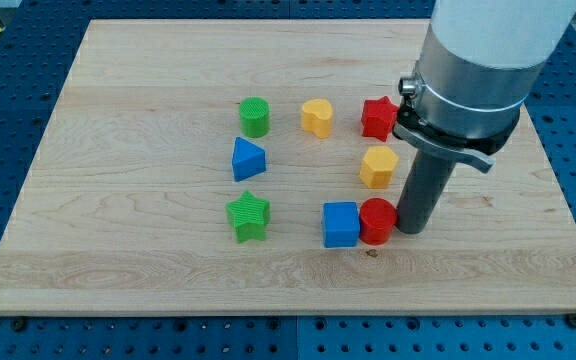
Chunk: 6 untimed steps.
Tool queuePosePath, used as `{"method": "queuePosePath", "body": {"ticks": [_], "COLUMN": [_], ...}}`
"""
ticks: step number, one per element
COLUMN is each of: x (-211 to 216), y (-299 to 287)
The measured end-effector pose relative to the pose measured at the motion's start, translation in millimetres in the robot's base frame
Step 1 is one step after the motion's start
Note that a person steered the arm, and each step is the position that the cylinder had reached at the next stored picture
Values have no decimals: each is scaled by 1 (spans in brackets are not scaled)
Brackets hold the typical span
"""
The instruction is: Nudge the blue cube and green star up and left a bit
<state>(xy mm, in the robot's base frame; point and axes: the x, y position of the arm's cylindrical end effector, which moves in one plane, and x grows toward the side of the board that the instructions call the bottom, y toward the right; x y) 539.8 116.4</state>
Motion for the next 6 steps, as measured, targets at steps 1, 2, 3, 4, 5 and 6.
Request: {"method": "queuePosePath", "body": {"ticks": [1,2,3,4,5,6], "x": [0,0,-8,-9,26,58], "y": [-20,-51,-68,-13,-5,-55]}}
